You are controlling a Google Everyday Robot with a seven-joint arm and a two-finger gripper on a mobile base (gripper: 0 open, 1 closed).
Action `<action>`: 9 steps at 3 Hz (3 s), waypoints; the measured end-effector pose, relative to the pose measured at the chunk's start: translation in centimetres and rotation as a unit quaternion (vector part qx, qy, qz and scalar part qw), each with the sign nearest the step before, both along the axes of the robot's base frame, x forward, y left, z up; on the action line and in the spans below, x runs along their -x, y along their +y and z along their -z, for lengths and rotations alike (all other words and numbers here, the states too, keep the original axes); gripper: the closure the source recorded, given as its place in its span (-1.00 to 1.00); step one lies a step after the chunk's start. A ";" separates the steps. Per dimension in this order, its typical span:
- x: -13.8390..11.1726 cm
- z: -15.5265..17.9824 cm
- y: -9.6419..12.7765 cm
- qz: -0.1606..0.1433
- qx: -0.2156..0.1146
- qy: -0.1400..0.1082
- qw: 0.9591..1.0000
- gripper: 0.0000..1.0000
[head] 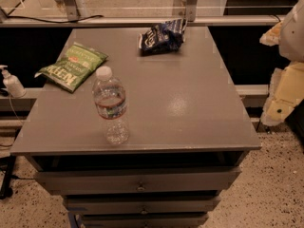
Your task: Move water bottle near blue chip bag
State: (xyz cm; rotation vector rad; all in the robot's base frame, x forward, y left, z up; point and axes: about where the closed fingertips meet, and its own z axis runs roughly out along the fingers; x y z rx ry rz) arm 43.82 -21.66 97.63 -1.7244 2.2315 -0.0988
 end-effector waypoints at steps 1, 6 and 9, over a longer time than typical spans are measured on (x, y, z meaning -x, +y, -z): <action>0.0 0.0 0.0 0.000 0.000 0.000 1.000 -1.00; -2.2 6.6 15.6 -0.058 -0.366 -0.035 0.928 -1.00; -1.2 4.6 19.1 -0.088 -0.421 -0.047 0.901 -1.00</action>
Offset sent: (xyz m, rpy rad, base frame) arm 0.0243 0.0021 -0.0058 0.2132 -0.0267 -0.0417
